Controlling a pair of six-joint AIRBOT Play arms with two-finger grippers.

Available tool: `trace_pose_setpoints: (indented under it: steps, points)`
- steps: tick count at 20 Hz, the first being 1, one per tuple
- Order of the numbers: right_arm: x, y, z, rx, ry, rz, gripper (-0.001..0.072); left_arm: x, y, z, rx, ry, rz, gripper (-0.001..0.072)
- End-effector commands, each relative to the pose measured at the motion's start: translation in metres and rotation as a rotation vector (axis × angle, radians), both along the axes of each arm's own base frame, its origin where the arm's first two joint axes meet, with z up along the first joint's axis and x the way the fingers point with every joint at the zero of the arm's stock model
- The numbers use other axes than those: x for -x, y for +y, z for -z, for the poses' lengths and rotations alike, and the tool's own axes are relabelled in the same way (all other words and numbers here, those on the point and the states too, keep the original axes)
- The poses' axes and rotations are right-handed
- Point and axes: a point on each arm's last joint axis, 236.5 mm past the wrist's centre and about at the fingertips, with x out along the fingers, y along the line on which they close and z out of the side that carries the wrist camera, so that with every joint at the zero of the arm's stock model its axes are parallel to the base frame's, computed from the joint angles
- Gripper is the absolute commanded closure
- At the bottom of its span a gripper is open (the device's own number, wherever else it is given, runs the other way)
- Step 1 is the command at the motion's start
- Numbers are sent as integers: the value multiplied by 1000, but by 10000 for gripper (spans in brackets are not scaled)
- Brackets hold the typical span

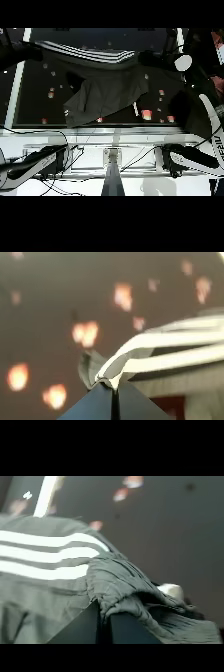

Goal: Fold the clothes and pants, and hang the long-sleeved shirts on hangers.

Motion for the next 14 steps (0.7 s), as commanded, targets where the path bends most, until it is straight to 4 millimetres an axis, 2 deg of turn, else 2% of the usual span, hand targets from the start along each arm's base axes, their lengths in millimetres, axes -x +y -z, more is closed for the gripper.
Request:
trace_pose_setpoints:
  steps: [1,3,5,8,10,12,13,14]
  points:
    - [9,-53,35,12,168,64,685,73,-4,40,16,348,-21,698]
    - [40,-71,54,36,309,7,686,121,-20,64,65,573,17,698]
    - [76,-80,67,56,445,-81,686,159,-29,90,91,754,33,698]
    - [127,-87,97,115,632,-163,686,191,-34,139,132,904,3,697]
    - [154,-86,122,110,716,-184,685,206,-55,170,236,955,-1,697]
    - [169,-85,140,103,761,-179,685,216,-80,195,364,972,1,696]
    - [170,-86,145,105,762,-176,634,219,-88,206,397,966,4,695]
    - [166,-87,146,114,741,-172,389,221,-91,213,410,958,0,694]
